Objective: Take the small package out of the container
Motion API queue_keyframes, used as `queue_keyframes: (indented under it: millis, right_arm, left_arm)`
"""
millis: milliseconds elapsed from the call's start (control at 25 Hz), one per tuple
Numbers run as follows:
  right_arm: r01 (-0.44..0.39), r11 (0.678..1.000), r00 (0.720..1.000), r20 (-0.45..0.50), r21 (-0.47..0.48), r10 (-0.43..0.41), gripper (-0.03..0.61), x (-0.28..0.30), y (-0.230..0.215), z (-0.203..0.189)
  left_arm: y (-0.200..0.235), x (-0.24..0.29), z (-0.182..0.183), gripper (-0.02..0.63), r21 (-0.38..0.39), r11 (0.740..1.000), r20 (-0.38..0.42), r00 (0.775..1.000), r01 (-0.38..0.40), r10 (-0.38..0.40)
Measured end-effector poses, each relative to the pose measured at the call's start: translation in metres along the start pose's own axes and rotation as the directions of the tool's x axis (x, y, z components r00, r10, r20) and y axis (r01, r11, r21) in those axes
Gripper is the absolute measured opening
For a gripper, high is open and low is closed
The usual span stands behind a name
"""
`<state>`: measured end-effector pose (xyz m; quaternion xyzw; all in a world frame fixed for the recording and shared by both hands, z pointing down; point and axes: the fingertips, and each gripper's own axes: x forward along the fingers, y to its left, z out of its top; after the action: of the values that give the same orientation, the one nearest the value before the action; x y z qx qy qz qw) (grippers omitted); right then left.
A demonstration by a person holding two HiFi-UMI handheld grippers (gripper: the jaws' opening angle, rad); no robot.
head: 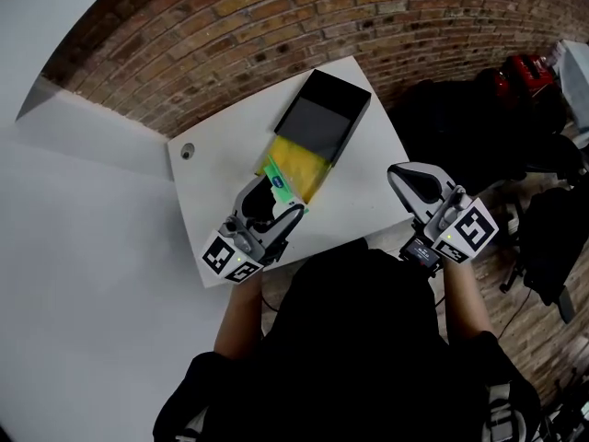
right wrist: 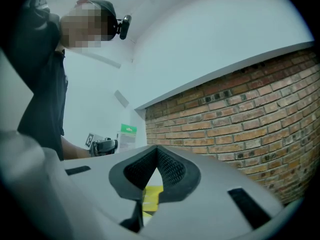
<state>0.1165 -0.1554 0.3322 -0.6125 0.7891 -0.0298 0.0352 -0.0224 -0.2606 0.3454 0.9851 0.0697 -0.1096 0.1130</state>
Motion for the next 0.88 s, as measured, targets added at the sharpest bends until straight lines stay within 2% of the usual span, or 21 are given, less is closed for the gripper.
queue_keyframes:
  millis: [280,880]
  right_arm:
    - [-0.028,0.999,1.000,0.001,0.015,0.028,0.006,-0.009,-0.003,-0.005]
    - [-0.075,0.996,0.997,-0.004,0.054,0.075,0.006,-0.029,0.001,-0.031]
  left_arm:
    - [-0.012,0.001,-0.012,0.324,-0.002,1.000,-0.035,0.999,-0.019,0.019]
    - [-0.029,0.006,-0.026,0.324,0.004,0.999,-0.045,0.998,-0.044,0.045]
